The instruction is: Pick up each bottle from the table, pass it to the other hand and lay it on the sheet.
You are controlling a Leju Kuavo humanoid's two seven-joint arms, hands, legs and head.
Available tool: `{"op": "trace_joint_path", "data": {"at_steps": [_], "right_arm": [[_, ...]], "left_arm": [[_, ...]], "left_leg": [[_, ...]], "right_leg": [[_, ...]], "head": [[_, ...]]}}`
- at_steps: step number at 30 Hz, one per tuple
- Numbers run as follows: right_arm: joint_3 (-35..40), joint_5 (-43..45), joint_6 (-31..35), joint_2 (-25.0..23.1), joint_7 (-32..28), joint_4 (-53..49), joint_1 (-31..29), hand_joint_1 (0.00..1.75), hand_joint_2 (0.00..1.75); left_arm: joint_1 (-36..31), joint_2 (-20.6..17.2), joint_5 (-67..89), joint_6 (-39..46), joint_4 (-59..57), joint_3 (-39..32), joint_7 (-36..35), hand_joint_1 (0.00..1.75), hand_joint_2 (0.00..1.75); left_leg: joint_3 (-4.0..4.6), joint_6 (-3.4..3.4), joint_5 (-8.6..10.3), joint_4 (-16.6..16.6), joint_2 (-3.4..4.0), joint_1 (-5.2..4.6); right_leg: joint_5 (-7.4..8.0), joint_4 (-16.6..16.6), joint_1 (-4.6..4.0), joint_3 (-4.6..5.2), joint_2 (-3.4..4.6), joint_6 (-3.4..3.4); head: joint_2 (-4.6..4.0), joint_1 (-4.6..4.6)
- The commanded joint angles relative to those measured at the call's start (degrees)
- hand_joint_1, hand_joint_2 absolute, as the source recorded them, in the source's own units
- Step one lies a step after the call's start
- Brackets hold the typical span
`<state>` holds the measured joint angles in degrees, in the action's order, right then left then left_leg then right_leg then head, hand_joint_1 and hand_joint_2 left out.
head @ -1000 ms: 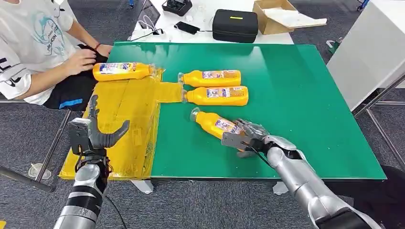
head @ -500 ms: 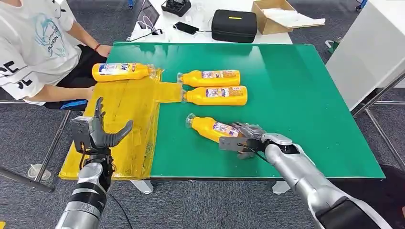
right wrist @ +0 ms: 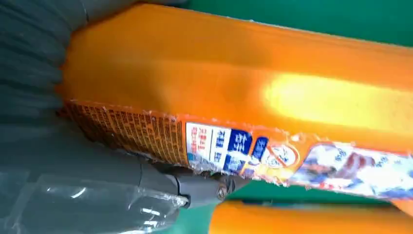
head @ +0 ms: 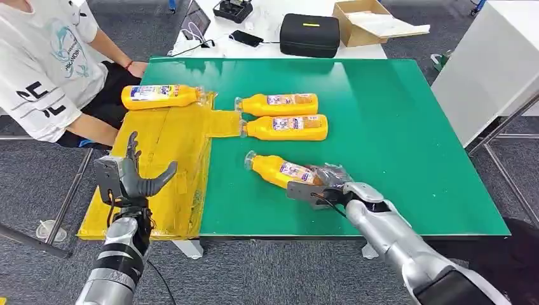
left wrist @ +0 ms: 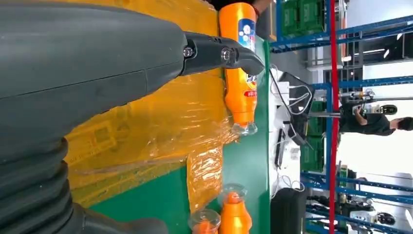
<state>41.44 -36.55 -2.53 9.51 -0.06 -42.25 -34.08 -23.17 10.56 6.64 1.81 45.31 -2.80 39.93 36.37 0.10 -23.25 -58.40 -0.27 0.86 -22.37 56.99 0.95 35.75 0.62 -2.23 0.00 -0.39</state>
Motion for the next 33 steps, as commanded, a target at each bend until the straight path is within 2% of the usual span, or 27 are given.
{"op": "trace_joint_path", "data": {"at_steps": [1,6,12,16,18,20,22,24,27,33], "right_arm": [[-8.1,-0.8,5.3,-3.9,0.4,-4.0,7.2,1.75,1.75],[-18.5,-3.5,17.6,-7.5,-4.4,-18.1,15.3,1.75,1.75],[-18.6,-3.9,17.5,-7.3,-3.9,-19.1,15.8,1.75,1.75],[-26.0,-6.8,33.8,-12.3,-13.8,-30.4,22.8,1.75,1.75],[-29.1,-4.6,42.3,-15.3,-20.0,-36.6,26.7,1.75,1.75],[-37.3,-2.1,42.5,-21.4,-30.4,-41.7,29.9,1.75,1.75],[-42.4,0.7,42.5,-25.3,-39.9,-44.0,31.8,1.75,1.75],[-42.9,-0.8,42.5,-25.8,-39.9,-48.9,33.4,1.75,1.75],[-42.1,0.0,42.5,-25.7,-39.9,-49.9,34.6,1.75,1.75],[-37.5,1.1,42.5,-23.9,-39.9,-43.3,34.5,1.75,1.75]], "left_arm": [[-0.2,0.3,0.2,0.1,-0.8,-1.7,-0.3,0.0,1.75],[2.1,1.0,-0.4,-0.4,2.2,-2.1,-0.6,0.0,1.75],[2.2,1.1,-0.6,-0.5,2.4,-2.2,-0.8,0.0,1.75],[4.6,2.3,-4.4,-4.3,6.0,-1.8,-3.1,0.0,1.75],[5.9,3.0,-8.0,-7.5,8.2,-0.1,-5.6,0.0,1.75],[6.6,3.2,-11.6,-10.6,9.9,2.3,-8.0,0.0,1.75],[6.6,3.1,-15.7,-14.2,11.1,5.3,-10.5,0.0,1.75],[6.5,2.6,-20.9,-18.7,11.5,8.1,-13.7,0.0,1.75],[7.4,1.8,-25.5,-25.9,11.8,10.9,-16.3,0.0,1.75],[8.2,-1.6,-34.0,-33.5,11.5,18.0,-19.4,0.0,1.75]], "left_leg": [[-0.09,0.01,-0.01,0.1,0.01,0.05],[-0.07,0.0,-0.04,0.1,-0.02,0.05],[0.23,0.03,-0.12,0.0,-0.06,0.02],[0.37,0.04,-0.1,0.0,-0.15,0.02],[0.54,0.01,-0.08,0.0,-0.23,-0.02],[0.59,0.01,-0.08,0.0,-0.26,-0.03],[0.48,-0.02,-0.18,-0.1,-0.32,0.02],[0.63,0.0,-0.07,0.0,-0.36,-0.02],[0.52,-0.02,-0.17,-0.1,-0.42,0.01],[0.5,-0.01,-0.12,0.0,-0.19,0.0]], "right_leg": [[0.0,-0.1,-0.08,-0.12,-0.05,0.1],[-0.04,-0.1,-0.07,-0.09,-0.07,0.09],[-0.13,0.0,-0.05,0.13,-0.05,0.08],[-0.14,0.0,-0.05,0.22,-0.1,0.06],[-0.15,0.1,0.01,0.39,-0.15,0.05],[-0.16,0.1,0.03,0.43,-0.17,0.05],[-0.29,0.1,-0.05,0.31,-0.27,0.12],[-0.2,0.1,0.01,0.48,-0.28,0.07],[-0.3,0.1,-0.03,0.36,-0.36,0.11],[-0.17,0.0,0.0,0.37,-0.1,0.03]], "head": [[0.0,-0.02],[0.0,0.0],[0.0,-0.04],[0.0,-0.02],[0.0,0.02],[0.0,-0.02],[0.0,0.0],[0.0,0.0],[0.0,-0.04],[0.0,0.0]]}}
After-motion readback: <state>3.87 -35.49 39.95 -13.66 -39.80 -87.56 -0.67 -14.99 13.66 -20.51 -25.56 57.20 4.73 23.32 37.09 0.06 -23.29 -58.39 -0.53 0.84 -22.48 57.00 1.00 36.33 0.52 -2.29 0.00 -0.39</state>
